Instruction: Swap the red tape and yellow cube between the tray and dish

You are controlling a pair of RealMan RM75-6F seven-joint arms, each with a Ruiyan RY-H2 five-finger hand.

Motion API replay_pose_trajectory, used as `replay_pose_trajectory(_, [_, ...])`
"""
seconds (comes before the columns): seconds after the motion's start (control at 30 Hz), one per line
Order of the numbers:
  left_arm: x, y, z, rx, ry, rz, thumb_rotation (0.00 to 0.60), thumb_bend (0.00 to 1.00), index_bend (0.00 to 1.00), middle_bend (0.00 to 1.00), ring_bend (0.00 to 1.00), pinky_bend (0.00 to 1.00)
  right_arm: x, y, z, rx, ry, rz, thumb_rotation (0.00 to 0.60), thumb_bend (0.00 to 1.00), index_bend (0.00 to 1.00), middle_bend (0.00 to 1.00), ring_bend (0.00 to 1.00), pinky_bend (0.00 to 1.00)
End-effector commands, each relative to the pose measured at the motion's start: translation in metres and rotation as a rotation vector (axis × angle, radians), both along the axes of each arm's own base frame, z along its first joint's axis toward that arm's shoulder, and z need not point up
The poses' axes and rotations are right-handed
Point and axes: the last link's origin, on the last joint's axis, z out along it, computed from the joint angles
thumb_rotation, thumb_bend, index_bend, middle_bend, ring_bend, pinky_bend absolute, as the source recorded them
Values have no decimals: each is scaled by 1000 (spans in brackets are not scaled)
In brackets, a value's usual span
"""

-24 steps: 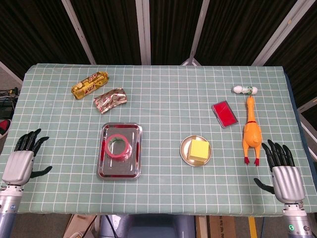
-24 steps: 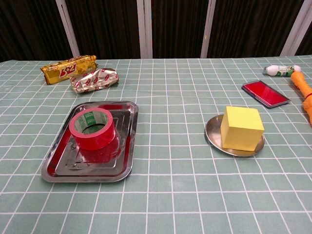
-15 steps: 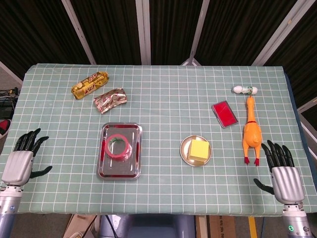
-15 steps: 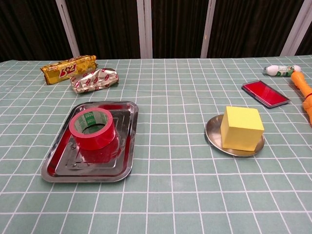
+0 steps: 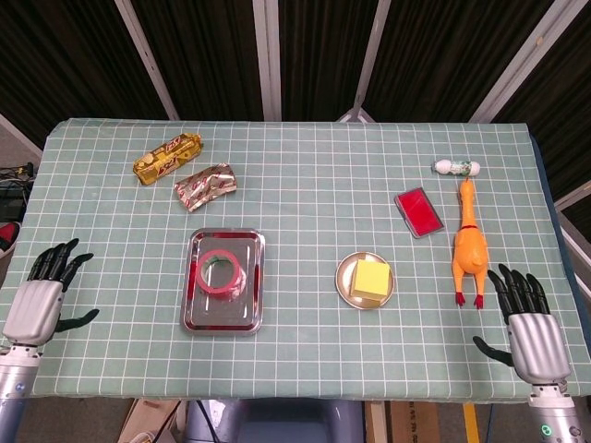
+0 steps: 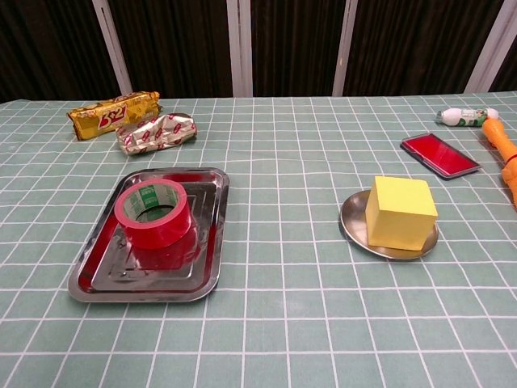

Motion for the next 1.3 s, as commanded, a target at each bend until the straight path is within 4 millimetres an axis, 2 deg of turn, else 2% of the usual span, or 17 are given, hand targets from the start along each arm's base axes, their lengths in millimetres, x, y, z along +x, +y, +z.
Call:
replay_pose_trajectory(0.03, [10,-3,-8,-108,-67,-53,600,21,180,0,0,71,-2,1,6,-8,-12,-9,600,24,0,0,0,0])
replay_pose_trajectory(0.13, [22,9,-11,-105,-37,-110,600,8,179,0,0,69,-2,1,6,-1,-23,-6,600,24,0,0,0,0])
replay_pose_trajectory(0.4, [75,61,-34,-222,41,-153,600,0,131,0,0,31,-4,1,8,-3,-28,-9,600,23,0,0,0,0])
replay_pose_trajectory(0.57, [99,75,-55,-340,89,-147,600,0,120,0,0,22,-5,1,10,-8,-24,-23,600,24,0,0,0,0])
replay_pose_trajectory(0.77, [115,82,-81,-421,99,-142,600,0,111,0,0,0,-5,1,12,-13,-25,-28,600,24,0,0,0,0])
replay_pose_trajectory(1.3, [127,99,-147,-473,85,-174,600,0,108,0,0,0,-8,0,19,-47,-56,-21,600,23,0,0,0,0])
